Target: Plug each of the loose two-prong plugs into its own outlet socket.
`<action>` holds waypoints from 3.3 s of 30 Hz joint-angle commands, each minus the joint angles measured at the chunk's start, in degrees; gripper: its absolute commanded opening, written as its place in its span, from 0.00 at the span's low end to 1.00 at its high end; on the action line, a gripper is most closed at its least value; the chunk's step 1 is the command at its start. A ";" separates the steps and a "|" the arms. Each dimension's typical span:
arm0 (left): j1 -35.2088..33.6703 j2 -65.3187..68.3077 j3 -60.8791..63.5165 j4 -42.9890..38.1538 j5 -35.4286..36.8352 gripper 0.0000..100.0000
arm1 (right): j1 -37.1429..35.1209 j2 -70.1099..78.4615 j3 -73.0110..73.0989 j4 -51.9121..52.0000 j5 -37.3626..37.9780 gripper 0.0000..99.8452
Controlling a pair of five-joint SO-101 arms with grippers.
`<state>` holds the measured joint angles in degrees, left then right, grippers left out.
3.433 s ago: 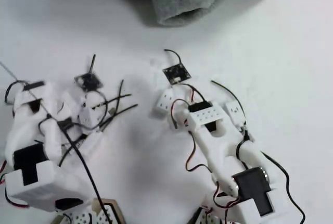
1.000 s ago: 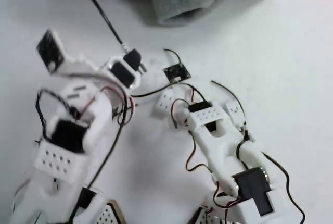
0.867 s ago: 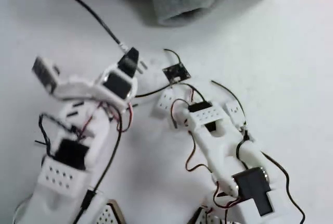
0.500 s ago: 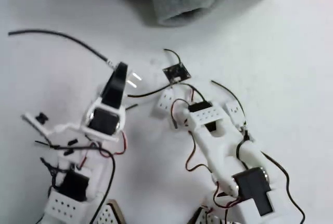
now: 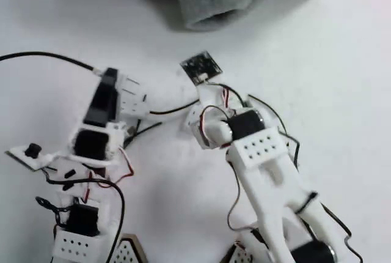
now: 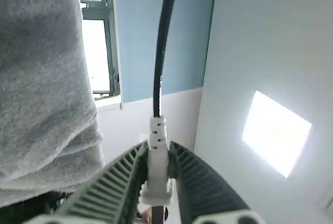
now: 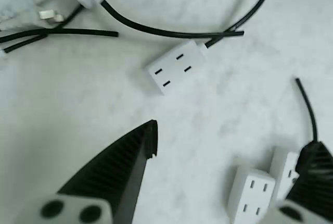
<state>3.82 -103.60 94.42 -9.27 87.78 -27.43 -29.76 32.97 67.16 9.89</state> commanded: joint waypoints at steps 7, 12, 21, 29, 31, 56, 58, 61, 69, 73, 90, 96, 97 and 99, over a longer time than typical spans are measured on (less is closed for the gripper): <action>-3.65 -0.66 2.55 -1.58 1.32 0.02 | -15.60 3.03 -37.19 26.51 2.64 0.36; -3.74 -0.66 2.55 -1.32 1.41 0.02 | -22.02 12.35 -51.34 31.34 2.46 0.21; -5.23 -0.66 2.55 -1.14 1.41 0.02 | -24.13 26.68 -67.34 31.25 2.64 0.08; -8.92 -0.57 2.55 -1.14 1.41 0.02 | -22.64 34.86 -76.75 31.25 6.86 0.08; -8.66 -0.57 2.55 -1.14 1.41 0.02 | -21.23 36.09 -78.51 31.25 7.03 0.08; -5.85 -0.48 2.64 1.32 1.41 0.02 | -19.03 50.68 -99.69 27.74 7.12 0.08; -5.85 -0.48 2.64 1.32 1.41 0.02 | -19.03 51.03 -99.96 26.86 7.12 0.08; -5.85 -0.48 2.64 1.32 1.41 0.02 | -19.03 51.12 -99.96 25.63 7.21 0.08; -5.76 -0.48 2.64 1.41 1.41 0.02 | -19.12 51.30 -99.96 22.46 9.85 0.08; -5.76 -0.48 2.64 1.41 1.41 0.02 | -19.21 51.30 -99.96 21.49 9.93 0.08; -3.12 -0.48 2.64 3.78 1.14 0.02 | -19.03 51.12 -99.43 17.10 9.93 0.08; -3.12 -0.48 2.64 3.78 1.14 0.02 | -14.20 50.68 -99.96 24.22 10.29 0.08; -3.12 -0.48 2.64 3.78 1.14 0.02 | -12.26 50.15 -99.96 25.19 10.90 0.08; -3.12 -0.48 2.64 3.87 1.14 0.02 | -8.22 48.66 -99.96 27.12 12.04 0.08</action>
<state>0.04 -103.69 97.14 -5.49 88.84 -42.64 22.46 -64.70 91.16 19.82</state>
